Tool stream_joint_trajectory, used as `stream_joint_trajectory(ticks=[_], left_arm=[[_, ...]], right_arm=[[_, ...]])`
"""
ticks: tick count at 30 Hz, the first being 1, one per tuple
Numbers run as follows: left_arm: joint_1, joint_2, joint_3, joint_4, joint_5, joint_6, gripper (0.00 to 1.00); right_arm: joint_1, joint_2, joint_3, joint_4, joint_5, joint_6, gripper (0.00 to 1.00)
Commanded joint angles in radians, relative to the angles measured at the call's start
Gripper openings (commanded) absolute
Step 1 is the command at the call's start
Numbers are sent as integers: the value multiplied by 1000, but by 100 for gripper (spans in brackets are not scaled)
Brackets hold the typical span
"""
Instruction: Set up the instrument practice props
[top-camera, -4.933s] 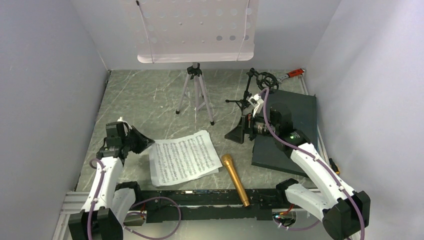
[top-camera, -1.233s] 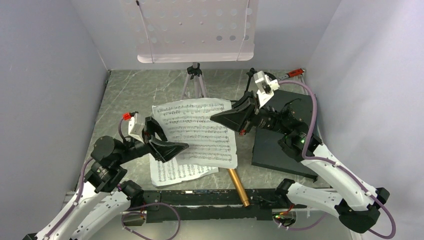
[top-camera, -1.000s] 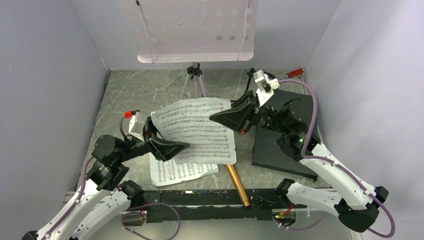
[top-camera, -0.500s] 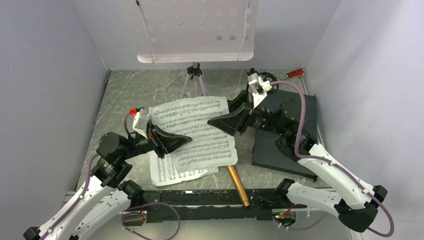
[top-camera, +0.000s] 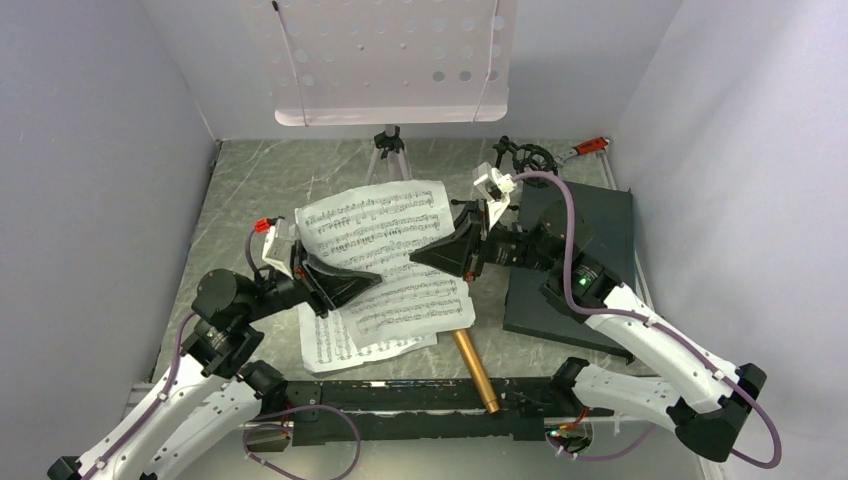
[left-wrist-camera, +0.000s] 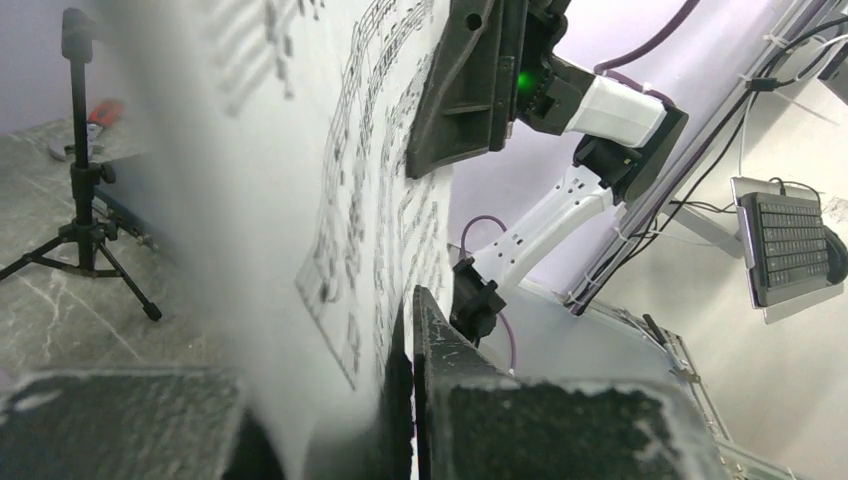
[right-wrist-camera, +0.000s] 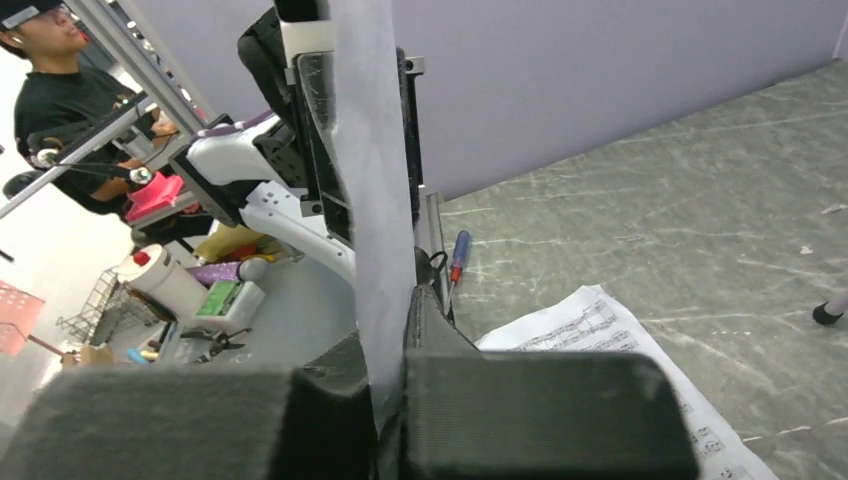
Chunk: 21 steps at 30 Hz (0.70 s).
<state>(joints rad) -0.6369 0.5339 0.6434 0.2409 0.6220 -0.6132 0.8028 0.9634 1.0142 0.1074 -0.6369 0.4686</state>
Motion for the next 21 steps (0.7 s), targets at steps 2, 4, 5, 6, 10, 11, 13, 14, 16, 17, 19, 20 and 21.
stream_joint_trajectory(ticks=[2, 4, 5, 6, 10, 11, 13, 14, 16, 17, 19, 20, 21], left_arm=[[-4, -8, 42, -57, -32, 42, 28], [-4, -18, 52, -100, -44, 61, 35], [-4, -24, 54, -114, -48, 67, 37], [-4, -30, 55, -122, -49, 69, 42], [-4, -47, 47, -118, -38, 69, 74], [-4, -48, 46, -114, -38, 67, 74], [-4, -39, 44, -102, -36, 57, 73], [-4, -32, 43, -89, -30, 48, 72], [-4, -11, 42, -61, -16, 37, 67], [-4, 2, 44, -49, -10, 34, 64], [-4, 25, 55, -42, 2, 30, 52], [-4, 35, 61, -43, 8, 30, 46], [-4, 42, 66, -43, 12, 30, 41]], right_arm=[[-1, -21, 30, 19, -18, -36, 0], [-1, -26, 43, -9, -5, -50, 0], [-1, -28, 49, -23, 0, -58, 0], [-1, -30, 54, -35, 5, -62, 0], [-1, -35, 58, -49, 20, -69, 0], [-1, -33, 58, -49, 22, -68, 0], [-1, -28, 58, -43, 15, -64, 0], [-1, -25, 59, -40, 12, -63, 0], [-1, -19, 58, -33, 5, -59, 0], [-1, -17, 59, -31, 4, -59, 0], [-1, -10, 63, -34, 1, -60, 0], [-1, -9, 67, -39, 2, -62, 0], [-1, -7, 70, -44, 3, -67, 0]])
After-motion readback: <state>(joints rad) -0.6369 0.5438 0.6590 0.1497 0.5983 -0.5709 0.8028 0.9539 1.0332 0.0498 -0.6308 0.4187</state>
